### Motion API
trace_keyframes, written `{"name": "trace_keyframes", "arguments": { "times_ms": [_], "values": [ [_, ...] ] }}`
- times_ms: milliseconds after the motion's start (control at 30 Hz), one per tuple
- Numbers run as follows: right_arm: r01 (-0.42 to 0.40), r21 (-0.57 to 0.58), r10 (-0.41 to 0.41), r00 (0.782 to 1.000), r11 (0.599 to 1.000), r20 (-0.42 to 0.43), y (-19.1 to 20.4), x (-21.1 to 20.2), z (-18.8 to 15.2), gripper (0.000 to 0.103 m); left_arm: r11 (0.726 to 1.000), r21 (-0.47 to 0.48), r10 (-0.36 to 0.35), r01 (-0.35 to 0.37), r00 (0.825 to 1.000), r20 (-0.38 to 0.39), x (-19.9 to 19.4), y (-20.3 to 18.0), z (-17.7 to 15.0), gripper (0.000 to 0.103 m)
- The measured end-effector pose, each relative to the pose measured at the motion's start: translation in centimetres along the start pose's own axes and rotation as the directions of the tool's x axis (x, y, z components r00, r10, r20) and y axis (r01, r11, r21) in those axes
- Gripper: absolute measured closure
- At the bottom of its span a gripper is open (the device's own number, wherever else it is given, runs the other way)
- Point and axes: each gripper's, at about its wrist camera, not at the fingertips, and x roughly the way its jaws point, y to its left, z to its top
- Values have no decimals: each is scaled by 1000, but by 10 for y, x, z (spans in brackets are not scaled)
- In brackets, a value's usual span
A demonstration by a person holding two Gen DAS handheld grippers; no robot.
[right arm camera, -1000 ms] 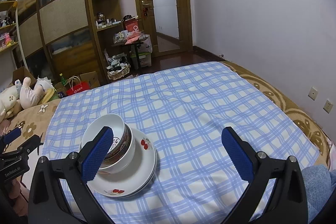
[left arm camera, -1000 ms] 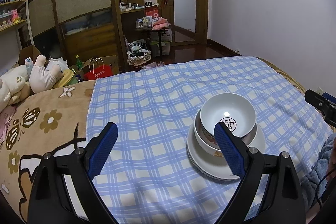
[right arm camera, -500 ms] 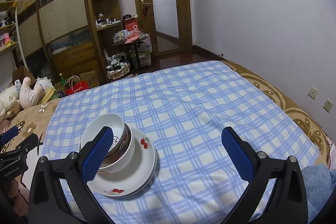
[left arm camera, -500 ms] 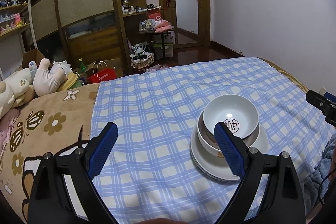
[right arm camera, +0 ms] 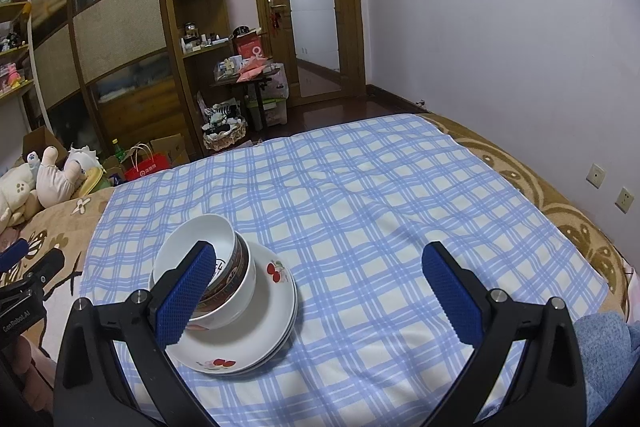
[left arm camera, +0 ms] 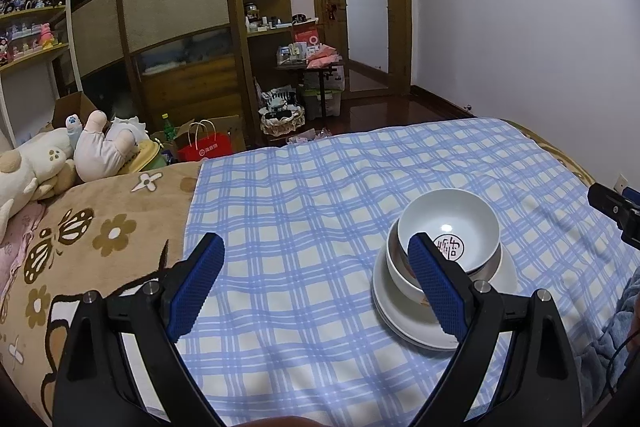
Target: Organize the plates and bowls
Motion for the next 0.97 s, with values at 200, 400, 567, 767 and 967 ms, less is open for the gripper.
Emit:
{"name": "trace_keyframes", "arguments": {
  "times_ms": [200,400,567,767,967],
  "values": [
    [3,2,-3,1000,1000,5,-3,1,1,0,1000,-2,23,-23,1000,18,-3,0,1,11],
    [4,2,-4,1000,1000,6,-4,1,1,0,999,1,32,-32,999,32,-5,-1,0,11],
    [3,2,-3,1000,1000,6,-4,1,1,0,999,1,33,-33,999,34,-6,-1,0,11],
    [3,1,-3,1000,1000,6,-3,1,1,0,999,-2,39,-39,998,46,-8,-2,1,11],
    [5,-2,-5,1000,1000,5,-3,1,1,0,999,-1,42,-42,998,53,-10,-2,1,11]
  ]
}}
